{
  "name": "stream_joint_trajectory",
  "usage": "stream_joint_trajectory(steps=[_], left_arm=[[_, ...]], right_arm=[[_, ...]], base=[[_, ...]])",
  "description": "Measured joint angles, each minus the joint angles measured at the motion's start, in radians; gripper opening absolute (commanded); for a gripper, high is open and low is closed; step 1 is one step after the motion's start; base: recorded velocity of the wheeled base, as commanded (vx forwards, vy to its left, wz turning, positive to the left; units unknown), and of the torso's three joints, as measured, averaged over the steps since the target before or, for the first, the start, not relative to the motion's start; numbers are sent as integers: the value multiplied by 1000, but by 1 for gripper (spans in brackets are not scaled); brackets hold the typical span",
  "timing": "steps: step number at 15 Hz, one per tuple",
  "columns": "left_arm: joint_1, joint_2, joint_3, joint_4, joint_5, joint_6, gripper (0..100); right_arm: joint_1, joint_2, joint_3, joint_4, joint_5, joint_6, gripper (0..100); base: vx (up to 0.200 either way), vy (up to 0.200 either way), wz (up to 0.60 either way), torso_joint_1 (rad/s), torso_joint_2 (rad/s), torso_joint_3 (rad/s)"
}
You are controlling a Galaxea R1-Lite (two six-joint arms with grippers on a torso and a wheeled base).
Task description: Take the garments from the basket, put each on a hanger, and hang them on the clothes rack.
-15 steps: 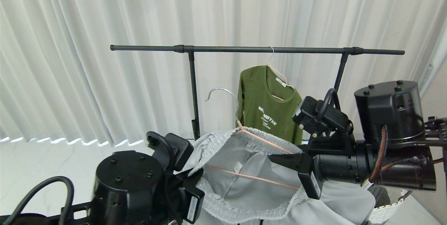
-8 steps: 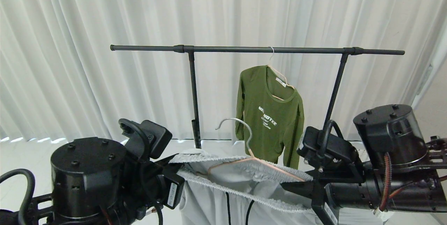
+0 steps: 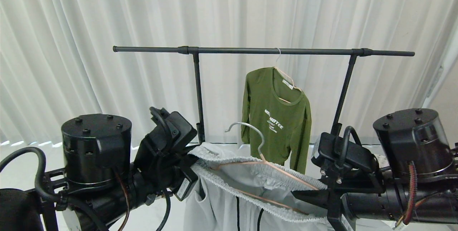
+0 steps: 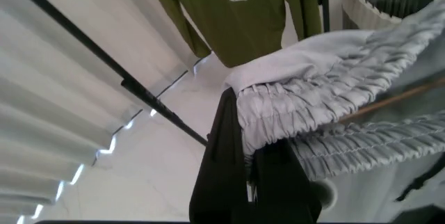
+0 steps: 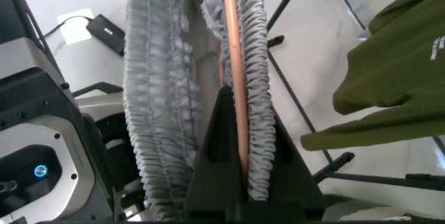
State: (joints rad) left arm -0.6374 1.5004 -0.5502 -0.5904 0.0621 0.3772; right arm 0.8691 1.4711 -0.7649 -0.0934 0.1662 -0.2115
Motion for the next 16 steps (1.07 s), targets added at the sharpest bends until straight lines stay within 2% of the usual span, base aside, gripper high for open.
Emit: stream_joint_trajectory(steps=[7,11,12,16], left_arm=[[8,-6,79,1,-137,66,0],[7,-31,95,0,-163,66,0],[7,-34,98,0,-163,65,100],[11,-51,114,0,-163,63,100]], right_arm=[[-11,-19,-9,-6,-6,3,0],[-11,-20,-12,-8,-5,3,0],[-11,-20,-13,-7,-5,3,0],[-23,-23,-26,-8,-5,4,0]], base=[[0,0,0,0,0,0],[0,0,0,0,0,0],[0,0,0,0,0,0],[0,0,0,0,0,0]])
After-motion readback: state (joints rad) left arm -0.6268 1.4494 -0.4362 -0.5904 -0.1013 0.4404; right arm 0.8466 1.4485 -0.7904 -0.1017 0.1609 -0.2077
